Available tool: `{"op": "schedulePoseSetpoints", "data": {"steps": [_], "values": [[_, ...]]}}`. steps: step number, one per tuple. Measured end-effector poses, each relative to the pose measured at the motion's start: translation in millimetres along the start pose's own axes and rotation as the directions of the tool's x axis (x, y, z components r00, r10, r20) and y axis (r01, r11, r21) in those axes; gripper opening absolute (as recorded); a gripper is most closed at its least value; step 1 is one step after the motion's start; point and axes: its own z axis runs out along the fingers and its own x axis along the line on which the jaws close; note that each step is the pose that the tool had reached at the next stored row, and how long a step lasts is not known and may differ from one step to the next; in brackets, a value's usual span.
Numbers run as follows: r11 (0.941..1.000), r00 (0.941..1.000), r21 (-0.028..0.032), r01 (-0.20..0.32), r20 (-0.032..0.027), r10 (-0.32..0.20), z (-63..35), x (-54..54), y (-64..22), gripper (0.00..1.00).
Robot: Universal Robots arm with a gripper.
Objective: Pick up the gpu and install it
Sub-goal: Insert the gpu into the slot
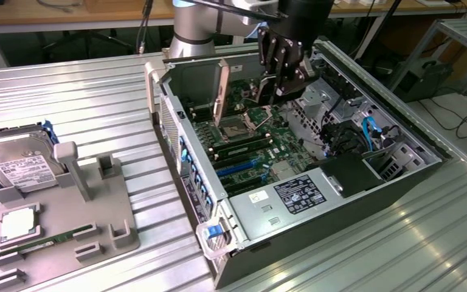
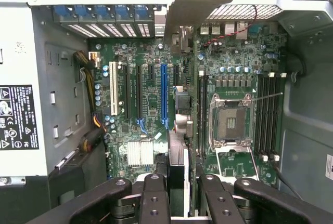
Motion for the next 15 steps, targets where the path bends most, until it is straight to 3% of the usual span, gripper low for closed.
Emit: {"op": "schedulePoseSetpoints", "data": {"steps": [15], "values": [[1.0,1.0,-0.0021,-0.002,-0.0001,0.002,9.9,0.3,0.6,0.28]]}}
